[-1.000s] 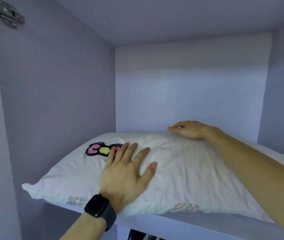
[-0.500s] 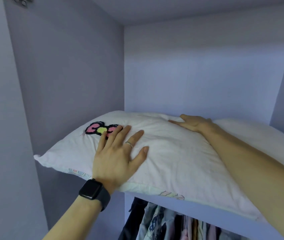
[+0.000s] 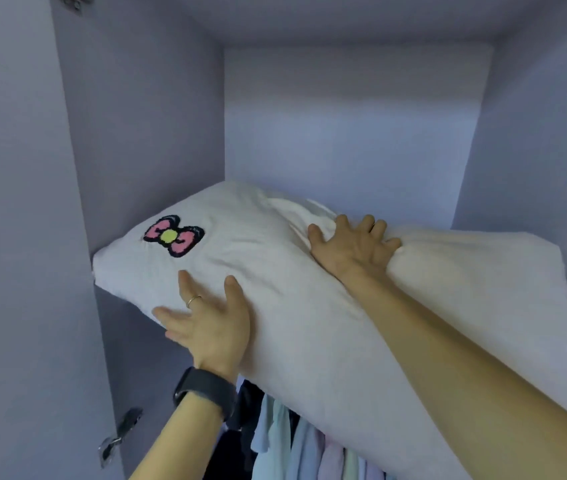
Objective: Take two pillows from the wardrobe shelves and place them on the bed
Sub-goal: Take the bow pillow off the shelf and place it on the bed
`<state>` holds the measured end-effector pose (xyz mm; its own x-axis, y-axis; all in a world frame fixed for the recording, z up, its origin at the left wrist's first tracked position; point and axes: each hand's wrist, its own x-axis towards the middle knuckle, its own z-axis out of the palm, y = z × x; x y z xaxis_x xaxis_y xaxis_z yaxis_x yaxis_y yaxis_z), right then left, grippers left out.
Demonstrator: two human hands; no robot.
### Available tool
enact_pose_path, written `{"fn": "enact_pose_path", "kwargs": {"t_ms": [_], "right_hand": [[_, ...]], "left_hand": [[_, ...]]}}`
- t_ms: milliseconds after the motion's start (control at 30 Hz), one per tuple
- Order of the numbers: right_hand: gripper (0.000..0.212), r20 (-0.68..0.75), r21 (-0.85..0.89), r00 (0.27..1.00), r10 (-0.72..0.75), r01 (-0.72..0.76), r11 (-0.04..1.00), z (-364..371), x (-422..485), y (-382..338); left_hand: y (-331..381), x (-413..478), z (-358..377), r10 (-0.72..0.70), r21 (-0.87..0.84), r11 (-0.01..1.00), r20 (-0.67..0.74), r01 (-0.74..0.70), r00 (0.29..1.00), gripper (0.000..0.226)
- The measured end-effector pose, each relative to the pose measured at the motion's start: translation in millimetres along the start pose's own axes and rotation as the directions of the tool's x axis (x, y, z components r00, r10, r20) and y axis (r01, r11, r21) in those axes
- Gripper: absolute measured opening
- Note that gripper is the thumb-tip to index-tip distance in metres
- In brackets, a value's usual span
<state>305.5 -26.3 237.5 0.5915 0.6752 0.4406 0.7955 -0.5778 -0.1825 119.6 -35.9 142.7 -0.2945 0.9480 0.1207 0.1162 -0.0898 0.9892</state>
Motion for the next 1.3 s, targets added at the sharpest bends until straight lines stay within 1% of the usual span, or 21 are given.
{"fn": "enact_pose_path", "kwargs": {"t_ms": [67, 100, 167, 267, 333, 433, 467, 500, 533, 567, 600, 633, 667, 767, 833, 933, 1000, 1067, 1133, 1200, 1300], "right_hand": [[0.072, -0.047, 0.027, 0.999, -0.006, 0.007, 1.000, -3, -19, 2], [0.072, -0.057, 0.034, 0.998, -0.015, 0.017, 0.999, -5, -27, 4], [0.074, -0.058, 0.011, 0.997, -0.060, 0.060, 0.998, -11, -41, 10], [0.083, -0.033, -0.082, 0.985, -0.171, 0.168, 0.982, -20, -49, 25], [0.088, -0.028, -0.099, 0.970, -0.241, 0.237, 0.966, -31, -42, 37], [0.086, -0.219, 0.043, 0.945, -0.243, 0.258, 0.965, -43, -16, 43], [0.086, -0.211, 0.072, 0.950, -0.229, 0.249, 0.966, -46, -5, 43], [0.090, -0.130, 0.076, 0.966, -0.224, 0.235, 0.969, -47, 5, 42], [0.097, -0.010, 0.070, 0.974, -0.224, 0.225, 0.972, -48, 13, 42], [0.105, 0.105, 0.072, 0.968, -0.228, 0.221, 0.973, -49, 20, 42], [0.111, 0.183, 0.077, 0.955, -0.234, 0.223, 0.972, -50, 26, 42], [0.115, 0.213, 0.083, 0.946, -0.244, 0.231, 0.969, -50, 30, 43], [0.118, 0.210, 0.086, 0.944, -0.253, 0.240, 0.967, -49, 31, 44], [0.121, 0.154, 0.032, 0.946, -0.284, 0.282, 0.959, -38, 20, 43], [0.121, 0.149, 0.037, 0.936, -0.319, 0.318, 0.948, -29, 8, 47], [0.113, 0.145, 0.205, 0.931, -0.335, 0.303, 0.931, -28, -11, 57], [0.113, 0.065, 0.307, 0.948, -0.312, 0.279, 0.910, -27, -29, 64], [0.123, 0.005, 0.391, 0.965, -0.261, 0.238, 0.889, -21, -53, 69], [0.136, 0.024, 0.503, 0.983, -0.180, 0.144, 0.852, -6, -79, 75], [0.134, 0.063, 0.628, 0.988, -0.143, 0.073, 0.775, 12, -113, 81], [0.122, 0.079, 0.807, 0.994, -0.076, -0.019, 0.590, 42, -166, 88]], "left_hand": [[0, -20, 4, -0.149, -0.156, 0.975, 0.079, 0.160, 0.986, 0.100], [-1, -27, 6, -0.177, -0.200, 0.960, 0.114, 0.197, 0.978, 0.108], [-4, -35, 11, -0.191, -0.221, 0.951, 0.136, 0.218, 0.972, 0.115], [-12, -35, 12, -0.190, -0.212, 0.955, 0.102, 0.208, 0.977, 0.115], [-19, -32, 12, -0.178, -0.227, 0.955, 0.065, 0.188, 0.982, 0.111], [-27, -33, 14, -0.154, -0.262, 0.953, 0.015, 0.152, 0.988, 0.104], [-30, -32, 15, -0.145, -0.274, 0.951, 0.006, 0.141, 0.989, 0.103], [-33, -31, 16, -0.134, -0.286, 0.950, -0.003, 0.128, 0.991, 0.101], [-36, -29, 16, -0.118, -0.299, 0.948, -0.010, 0.110, 0.993, 0.100], [-40, -27, 17, -0.098, -0.313, 0.946, -0.012, 0.090, 0.995, 0.100], [-42, -26, 17, -0.083, -0.325, 0.943, -0.008, 0.076, 0.997, 0.100], [-43, -25, 17, -0.081, -0.329, 0.941, -0.003, 0.075, 0.997, 0.100], [-43, -26, 17, -0.096, -0.327, 0.941, -0.002, 0.090, 0.995, 0.101], [-38, -35, 16, -0.200, -0.367, 0.911, 0.005, 0.187, 0.980, 0.104], [-39, -39, 14, -0.210, -0.393, 0.899, 0.003, 0.194, 0.978, 0.106], [-45, -39, 6, -0.162, -0.384, 0.910, 0.025, 0.159, 0.987, 0.107], [-50, -39, -2, -0.134, -0.381, 0.916, 0.013, 0.129, 0.991, 0.105], [-54, -41, -15, -0.066, -0.375, 0.926, -0.040, 0.046, 0.997, 0.100], [-61, -42, -31, 0.052, -0.341, 0.937, -0.092, -0.081, 0.994, 0.091], [-70, -45, -54, 0.168, -0.268, 0.944, -0.117, -0.194, 0.979, 0.084], [-78, -57, -93, 0.288, -0.062, 0.954, -0.071, -0.292, 0.955, 0.086]]}}
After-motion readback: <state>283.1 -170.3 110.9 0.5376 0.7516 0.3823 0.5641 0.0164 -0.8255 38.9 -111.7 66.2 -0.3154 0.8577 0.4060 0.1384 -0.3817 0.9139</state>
